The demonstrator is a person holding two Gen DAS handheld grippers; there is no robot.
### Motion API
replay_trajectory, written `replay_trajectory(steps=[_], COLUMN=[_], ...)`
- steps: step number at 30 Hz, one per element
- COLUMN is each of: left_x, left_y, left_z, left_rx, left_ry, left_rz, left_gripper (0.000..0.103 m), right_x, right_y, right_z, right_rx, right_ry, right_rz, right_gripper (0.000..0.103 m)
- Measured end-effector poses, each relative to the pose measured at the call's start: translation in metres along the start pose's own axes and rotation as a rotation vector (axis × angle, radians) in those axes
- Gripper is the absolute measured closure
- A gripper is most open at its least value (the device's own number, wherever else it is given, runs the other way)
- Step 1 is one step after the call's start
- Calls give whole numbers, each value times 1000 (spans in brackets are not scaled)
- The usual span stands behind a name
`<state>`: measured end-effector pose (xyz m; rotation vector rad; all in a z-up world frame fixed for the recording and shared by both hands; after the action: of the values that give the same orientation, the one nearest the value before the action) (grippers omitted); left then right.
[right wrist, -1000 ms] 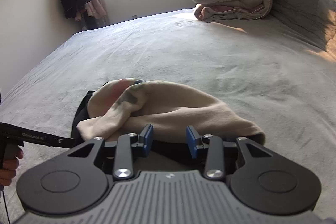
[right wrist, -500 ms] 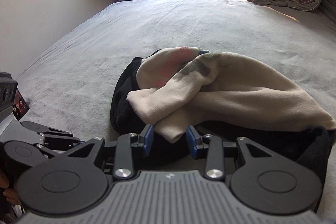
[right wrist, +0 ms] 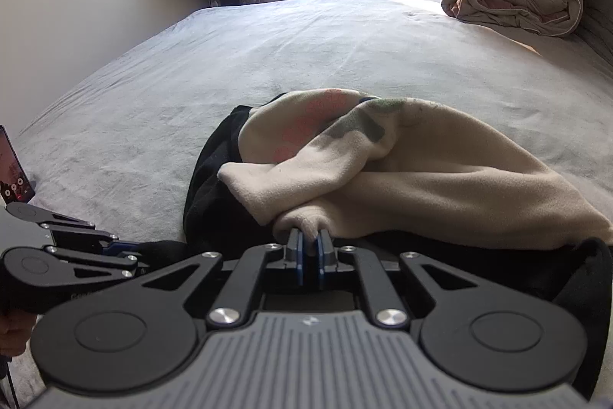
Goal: Fold clothes
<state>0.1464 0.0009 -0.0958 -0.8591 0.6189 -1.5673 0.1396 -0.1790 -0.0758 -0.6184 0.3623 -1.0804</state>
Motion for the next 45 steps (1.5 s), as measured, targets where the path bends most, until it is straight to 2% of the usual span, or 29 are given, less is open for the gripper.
replay_trajectory(steps=[5,15,22,28,34,37,40,42,45], left_x=[-41,-125,-172,-207,-210,-209,-207,-202,-189], left_y=[-6,-22,-40,-52,-45,-44,-45,-47,-52], left_z=[27,73,90,93,85,80,75,72,67], left_rx=[54,196,330,396,327,295,265,251,237], left_ry=[-98,-284,-363,-462,-460,-450,-457,-455,-427], left_rz=[78,247,397,477,451,439,405,381,354], left_gripper=[89,89,89,89,87,83,72,59,52], right_x=[-8,-34,-57,-82,-107,-116,-120,-120,-120], right_y=[-17,-38,-48,-48,-43,-40,-34,-29,-21], right_z=[7,8,5,2,-3,-6,-9,-11,-15], right_rx=[37,48,39,24,-5,-20,-40,-55,-77], right_ry=[-5,-58,-98,-119,-157,-165,-170,-174,-179], right_rz=[28,118,206,308,385,414,414,402,383], right_gripper=[94,94,94,94,94,94,94,94,91])
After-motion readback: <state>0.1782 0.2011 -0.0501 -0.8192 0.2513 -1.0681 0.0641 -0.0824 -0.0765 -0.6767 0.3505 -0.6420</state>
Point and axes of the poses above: each gripper's, at about its wrist camera, not at the fingertips, and y roughly the way its jaws point, x to its right, z to its top, the point moved 7 cm from there along y, roughly the way its jaws point, and after that the axes turned 14 degrees about -y, right-handed, at the moved point
